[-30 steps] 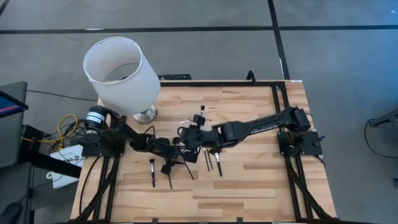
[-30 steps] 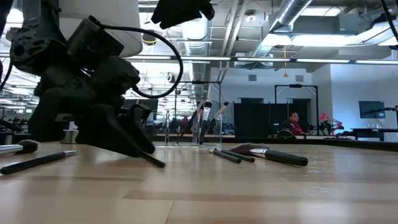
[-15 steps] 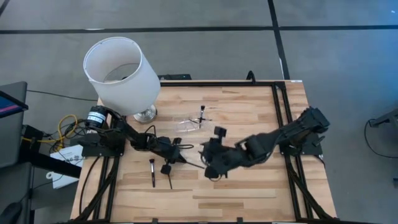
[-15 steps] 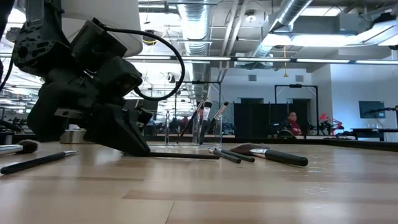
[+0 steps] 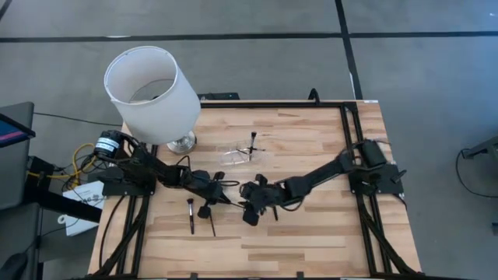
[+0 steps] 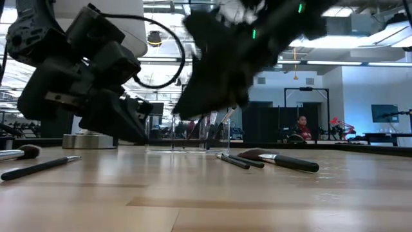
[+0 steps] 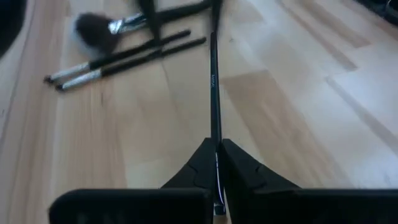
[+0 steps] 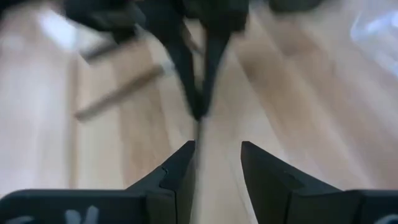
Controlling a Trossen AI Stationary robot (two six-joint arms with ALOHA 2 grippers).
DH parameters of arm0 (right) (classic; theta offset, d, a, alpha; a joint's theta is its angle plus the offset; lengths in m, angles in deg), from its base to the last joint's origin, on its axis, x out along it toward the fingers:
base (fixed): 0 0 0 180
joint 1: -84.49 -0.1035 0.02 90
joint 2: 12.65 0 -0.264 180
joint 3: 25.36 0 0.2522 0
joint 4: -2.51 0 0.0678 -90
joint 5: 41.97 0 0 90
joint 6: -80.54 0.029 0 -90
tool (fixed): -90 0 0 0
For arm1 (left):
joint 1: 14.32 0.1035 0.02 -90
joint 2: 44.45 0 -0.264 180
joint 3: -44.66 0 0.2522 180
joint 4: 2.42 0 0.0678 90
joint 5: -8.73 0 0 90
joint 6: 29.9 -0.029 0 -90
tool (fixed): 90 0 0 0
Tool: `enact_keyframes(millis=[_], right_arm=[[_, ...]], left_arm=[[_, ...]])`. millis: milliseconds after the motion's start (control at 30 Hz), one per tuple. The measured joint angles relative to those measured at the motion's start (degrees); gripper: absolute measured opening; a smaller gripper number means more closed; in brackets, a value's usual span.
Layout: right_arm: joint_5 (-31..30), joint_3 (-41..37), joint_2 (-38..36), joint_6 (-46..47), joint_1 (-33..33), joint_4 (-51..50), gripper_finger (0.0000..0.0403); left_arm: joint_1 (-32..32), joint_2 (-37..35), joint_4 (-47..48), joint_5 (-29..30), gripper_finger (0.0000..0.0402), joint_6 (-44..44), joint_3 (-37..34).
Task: Put items in baskets/containers
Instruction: Put the white and black eyeshadow brush into the transparent organizer
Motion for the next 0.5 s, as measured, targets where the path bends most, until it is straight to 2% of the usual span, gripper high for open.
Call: enact_keyframes(millis=[200, 333, 500], right_arm=[[5.5, 3.4, 5.5, 0.0, 2.5, 2.1, 0.0118], [11.1, 4.9, 5.9, 0.7, 3.8, 1.9, 0.0118], [12.1, 4.7, 5.8, 3.0, 4.6, -0.5, 0.0118]], left_arm=[[0.0, 0.4, 0.9, 0.3, 0.0013, 0.0, 0.5], [0.0, 1.2, 0.7, 0.6, 0.0012, 0.0, 0.8], [0.0, 0.6, 0.5, 1.3, 0.0013, 0.0, 0.9]])
